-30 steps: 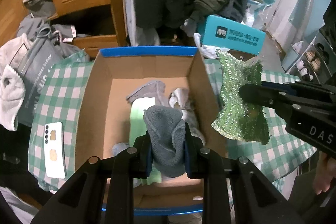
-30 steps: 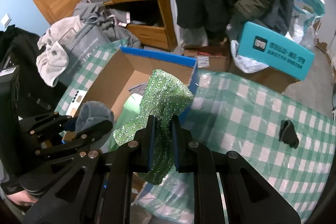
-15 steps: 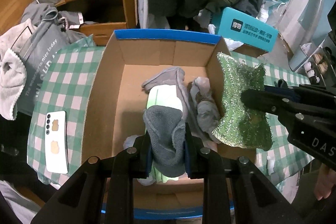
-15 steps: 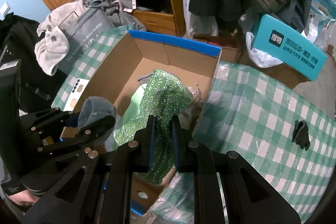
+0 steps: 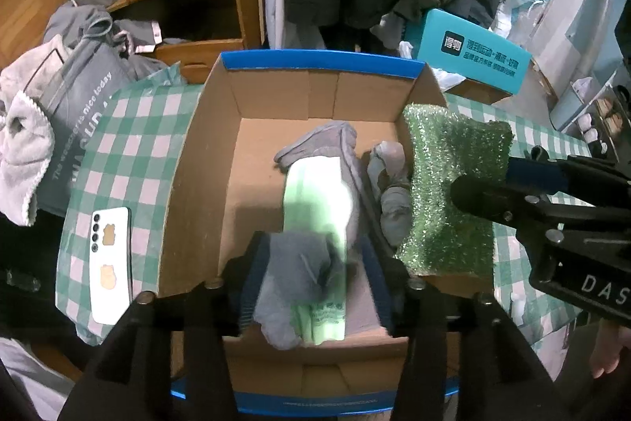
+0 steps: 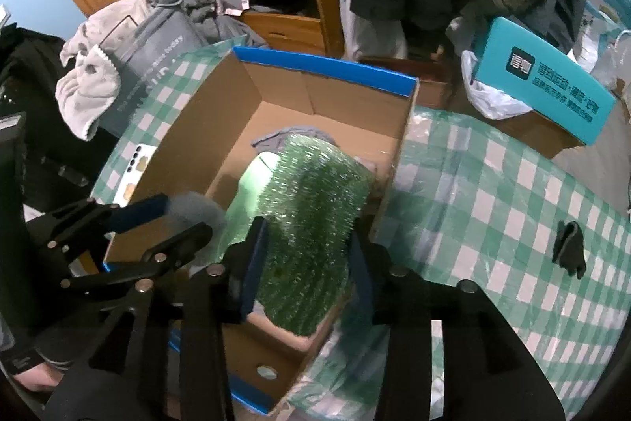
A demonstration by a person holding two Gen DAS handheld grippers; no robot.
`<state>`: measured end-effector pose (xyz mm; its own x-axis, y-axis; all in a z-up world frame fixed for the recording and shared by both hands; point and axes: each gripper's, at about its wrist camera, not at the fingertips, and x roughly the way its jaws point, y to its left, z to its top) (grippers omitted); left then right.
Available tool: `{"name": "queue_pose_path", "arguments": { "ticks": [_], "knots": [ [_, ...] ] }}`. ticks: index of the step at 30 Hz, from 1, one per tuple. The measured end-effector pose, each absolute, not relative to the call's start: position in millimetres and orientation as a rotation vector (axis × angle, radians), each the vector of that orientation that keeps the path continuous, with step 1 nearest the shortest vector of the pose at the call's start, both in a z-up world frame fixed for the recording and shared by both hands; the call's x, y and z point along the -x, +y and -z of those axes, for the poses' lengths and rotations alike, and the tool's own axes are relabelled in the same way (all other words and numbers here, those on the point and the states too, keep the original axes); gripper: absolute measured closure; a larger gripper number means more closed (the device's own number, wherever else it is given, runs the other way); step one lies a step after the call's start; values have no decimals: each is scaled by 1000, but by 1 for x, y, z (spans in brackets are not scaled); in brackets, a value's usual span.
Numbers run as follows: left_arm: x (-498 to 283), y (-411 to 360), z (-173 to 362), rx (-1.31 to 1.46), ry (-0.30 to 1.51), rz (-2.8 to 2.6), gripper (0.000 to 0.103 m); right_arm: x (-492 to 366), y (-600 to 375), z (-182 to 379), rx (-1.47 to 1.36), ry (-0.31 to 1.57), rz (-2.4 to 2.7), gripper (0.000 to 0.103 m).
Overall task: Organize soft objects
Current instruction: 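Open both grippers to drop the scrubber and grey sock into the box, then move both open grippers back toward the black sock on the table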
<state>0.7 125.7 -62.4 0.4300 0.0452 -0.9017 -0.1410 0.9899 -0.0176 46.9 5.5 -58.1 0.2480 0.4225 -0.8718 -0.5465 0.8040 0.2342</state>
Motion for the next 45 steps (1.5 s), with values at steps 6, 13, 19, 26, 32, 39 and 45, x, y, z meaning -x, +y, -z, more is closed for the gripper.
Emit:
{"name": "queue_pose_path", "arguments": {
  "ticks": [6,13,19,26,32,39,45],
  "knots": [
    [0,122,59,84,1115,-117,43,-49,-4,54,111,1133,-645,47],
    [-1,121,57,89,1111,-117,42,-47,-10,53,111,1130,-644,40],
    [-2,109,52,81,1106,-99,42,-50,-26,56,93,1144,-616,40],
    [-4,88,49,63,1097,-58,37,-47,-49,56,73,1149,-577,40],
    [-7,67,47,41,1097,-25,37,-47,-72,59,56,1157,-545,40],
    [-9,41,45,10,1099,15,37,-43,-99,66,38,1172,-504,39],
    [-10,25,50,5,1126,33,36,-38,-121,78,28,1197,-467,39]
  ]
}}
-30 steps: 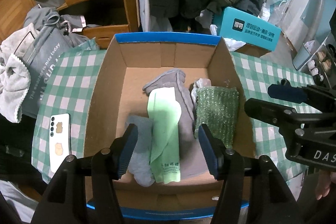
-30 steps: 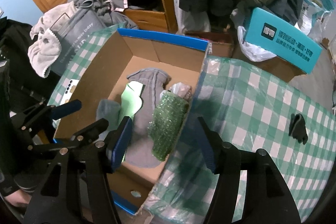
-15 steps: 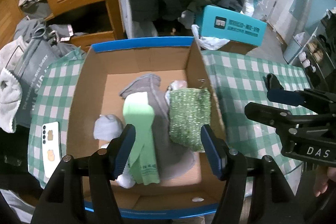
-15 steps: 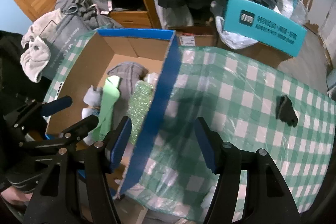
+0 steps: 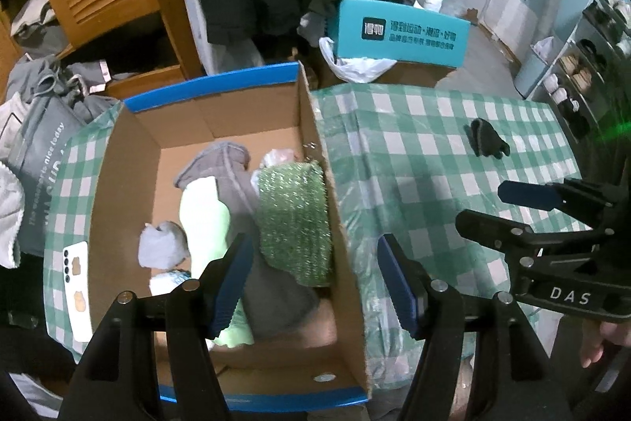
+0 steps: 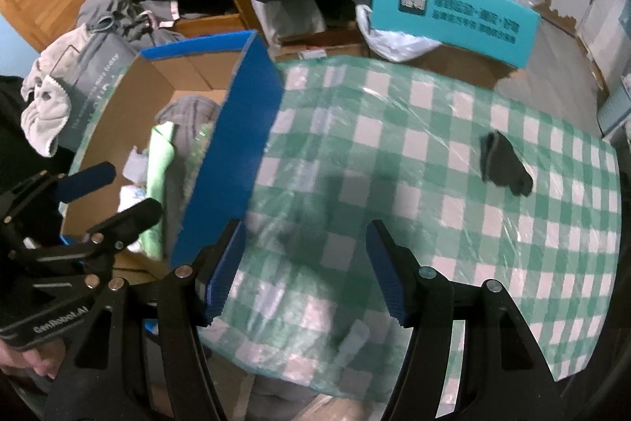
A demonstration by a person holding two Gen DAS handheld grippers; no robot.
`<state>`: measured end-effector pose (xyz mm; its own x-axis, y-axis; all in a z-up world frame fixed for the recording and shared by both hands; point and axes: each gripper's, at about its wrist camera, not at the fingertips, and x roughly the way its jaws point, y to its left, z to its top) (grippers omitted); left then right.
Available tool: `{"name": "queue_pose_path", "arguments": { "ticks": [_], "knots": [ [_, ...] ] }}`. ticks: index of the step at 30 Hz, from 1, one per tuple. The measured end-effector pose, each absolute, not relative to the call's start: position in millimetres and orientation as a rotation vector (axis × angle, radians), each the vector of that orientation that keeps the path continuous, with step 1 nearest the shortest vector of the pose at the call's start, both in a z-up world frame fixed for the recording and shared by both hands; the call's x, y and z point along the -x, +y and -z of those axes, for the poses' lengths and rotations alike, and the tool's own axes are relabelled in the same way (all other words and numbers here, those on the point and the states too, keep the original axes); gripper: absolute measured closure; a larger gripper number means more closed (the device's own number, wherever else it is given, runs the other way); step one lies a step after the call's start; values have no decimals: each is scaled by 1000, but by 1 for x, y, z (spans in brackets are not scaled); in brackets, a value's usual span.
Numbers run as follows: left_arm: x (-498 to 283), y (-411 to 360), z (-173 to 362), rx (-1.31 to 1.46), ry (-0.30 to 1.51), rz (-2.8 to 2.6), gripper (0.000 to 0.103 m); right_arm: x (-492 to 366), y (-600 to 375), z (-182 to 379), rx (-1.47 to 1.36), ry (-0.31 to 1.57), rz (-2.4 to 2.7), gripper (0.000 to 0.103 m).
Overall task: Organize soft objects
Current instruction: 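Move both open grippers back toward the black sock on the table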
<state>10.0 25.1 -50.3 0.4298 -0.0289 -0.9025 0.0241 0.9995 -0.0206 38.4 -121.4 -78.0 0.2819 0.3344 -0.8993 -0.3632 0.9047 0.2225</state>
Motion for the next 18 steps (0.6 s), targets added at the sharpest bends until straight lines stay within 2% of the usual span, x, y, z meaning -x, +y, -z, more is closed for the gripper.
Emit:
{"name": "queue_pose_path", "arguments": {
  "ticks": [18],
  "knots": [
    [4,-14,59,-25,1150,65,36,-4,-155,158,33,1401,-387,39]
  ]
}}
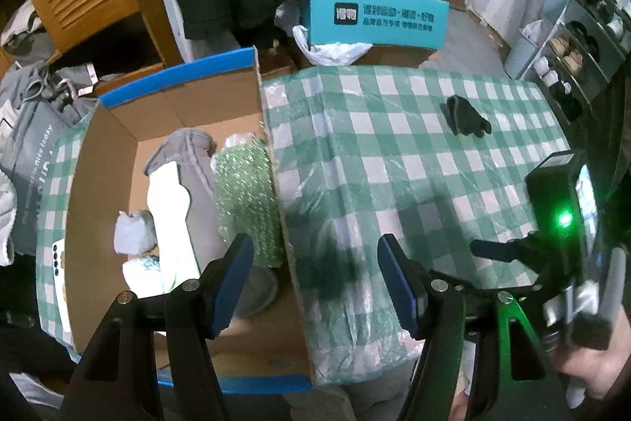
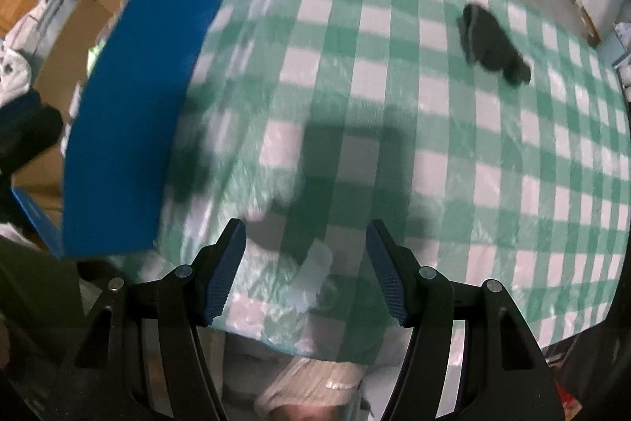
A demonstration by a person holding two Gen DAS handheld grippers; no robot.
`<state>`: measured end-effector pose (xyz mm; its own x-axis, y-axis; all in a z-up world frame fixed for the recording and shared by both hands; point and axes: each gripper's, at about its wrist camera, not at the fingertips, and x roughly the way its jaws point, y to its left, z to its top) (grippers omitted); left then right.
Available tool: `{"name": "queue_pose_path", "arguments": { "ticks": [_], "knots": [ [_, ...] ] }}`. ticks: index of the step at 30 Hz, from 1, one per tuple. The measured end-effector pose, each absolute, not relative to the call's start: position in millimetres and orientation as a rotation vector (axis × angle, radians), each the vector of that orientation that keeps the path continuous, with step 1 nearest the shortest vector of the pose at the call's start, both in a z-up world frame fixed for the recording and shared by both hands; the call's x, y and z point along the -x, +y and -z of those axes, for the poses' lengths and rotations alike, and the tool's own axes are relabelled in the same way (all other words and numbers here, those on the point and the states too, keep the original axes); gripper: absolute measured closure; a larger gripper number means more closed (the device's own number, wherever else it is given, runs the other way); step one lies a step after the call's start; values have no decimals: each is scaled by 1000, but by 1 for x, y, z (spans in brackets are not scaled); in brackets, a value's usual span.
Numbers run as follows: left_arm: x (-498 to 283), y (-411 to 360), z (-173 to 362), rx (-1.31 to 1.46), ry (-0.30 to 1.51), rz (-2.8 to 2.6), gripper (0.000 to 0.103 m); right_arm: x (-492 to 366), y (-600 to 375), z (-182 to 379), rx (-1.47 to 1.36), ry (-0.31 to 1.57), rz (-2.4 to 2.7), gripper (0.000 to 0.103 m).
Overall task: Organize soft objects
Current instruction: 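Move both open grippers back toward the black sock on the table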
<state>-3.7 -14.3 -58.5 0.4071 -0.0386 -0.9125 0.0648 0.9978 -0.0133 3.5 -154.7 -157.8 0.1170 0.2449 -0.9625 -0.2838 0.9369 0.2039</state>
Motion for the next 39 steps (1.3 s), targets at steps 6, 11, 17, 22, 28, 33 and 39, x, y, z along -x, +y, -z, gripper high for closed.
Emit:
{"name": "queue_pose_path", "arguments": {
  "ticks": [6,11,17,22,28,33,39],
  "knots": [
    [9,-23,66,-43,1168,70,36,5,-155,174,34,1440,-390,39],
    [10,-24,71,-49,1181,61,36,10,-156,186,28,1473,-389,39],
    [9,-23,71,-50,1180,64,36,14,-157,200,36,1511,-394,40],
    [7,-25,73,-51,1188,66,36,17,-155,201,69,1497,-384,54],
    [5,-31,74,-58,1191,70,36,26,-157,200,105,1476,-379,82],
    [3,-36,74,-66,1188,75,36,30,-158,196,104,1461,-401,86],
    [-1,-43,76,-73,1194,77,36,35,-175,177,55,1426,-412,86]
  ]
}}
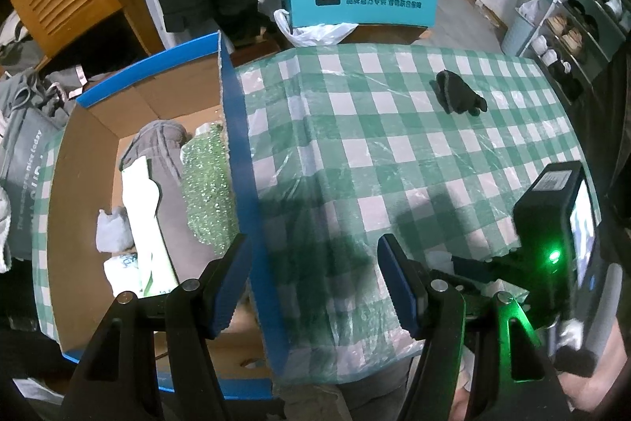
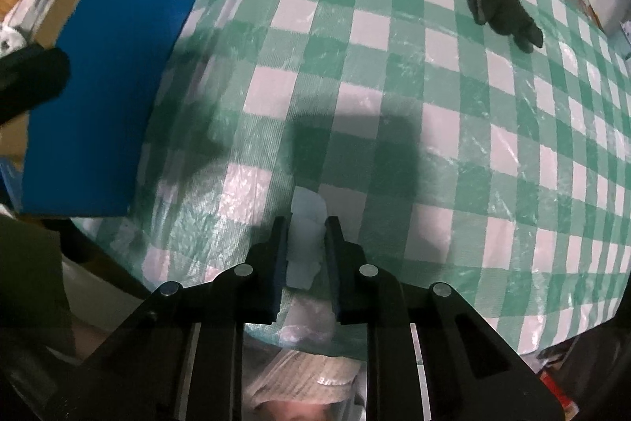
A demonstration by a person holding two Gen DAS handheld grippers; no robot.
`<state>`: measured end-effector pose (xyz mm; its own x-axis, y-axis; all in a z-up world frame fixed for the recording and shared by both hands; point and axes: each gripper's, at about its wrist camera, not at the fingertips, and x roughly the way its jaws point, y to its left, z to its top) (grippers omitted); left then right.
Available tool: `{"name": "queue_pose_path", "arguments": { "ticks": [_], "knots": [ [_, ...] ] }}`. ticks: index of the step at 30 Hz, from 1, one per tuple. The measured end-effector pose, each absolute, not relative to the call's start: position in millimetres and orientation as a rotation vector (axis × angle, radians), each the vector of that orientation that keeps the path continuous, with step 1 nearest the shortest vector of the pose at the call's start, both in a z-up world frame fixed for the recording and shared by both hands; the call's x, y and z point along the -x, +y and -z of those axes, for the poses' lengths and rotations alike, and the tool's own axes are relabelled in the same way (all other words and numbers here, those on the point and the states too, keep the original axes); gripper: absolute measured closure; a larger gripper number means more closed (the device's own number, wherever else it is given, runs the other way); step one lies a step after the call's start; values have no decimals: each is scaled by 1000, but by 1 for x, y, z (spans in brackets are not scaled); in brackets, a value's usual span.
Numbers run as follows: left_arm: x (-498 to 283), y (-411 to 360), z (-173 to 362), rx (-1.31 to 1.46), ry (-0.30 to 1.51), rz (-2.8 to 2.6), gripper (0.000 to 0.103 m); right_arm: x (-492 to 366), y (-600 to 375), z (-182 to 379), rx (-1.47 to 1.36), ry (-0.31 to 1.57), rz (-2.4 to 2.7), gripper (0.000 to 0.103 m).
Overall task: Organize soft objects
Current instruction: 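Move both open grippers back toward the black sock on the table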
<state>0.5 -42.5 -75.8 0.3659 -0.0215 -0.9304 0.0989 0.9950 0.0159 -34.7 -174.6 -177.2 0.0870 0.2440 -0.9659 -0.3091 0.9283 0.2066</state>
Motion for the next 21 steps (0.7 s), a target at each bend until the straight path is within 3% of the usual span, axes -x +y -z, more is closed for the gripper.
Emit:
{"name": "queue_pose_path", "arguments": {
  "ticks": [21],
  "knots": [
    [-25,-102,81,-123,1202,134,36,-3,-266,129,-87,1288,-293,86]
  ]
}}
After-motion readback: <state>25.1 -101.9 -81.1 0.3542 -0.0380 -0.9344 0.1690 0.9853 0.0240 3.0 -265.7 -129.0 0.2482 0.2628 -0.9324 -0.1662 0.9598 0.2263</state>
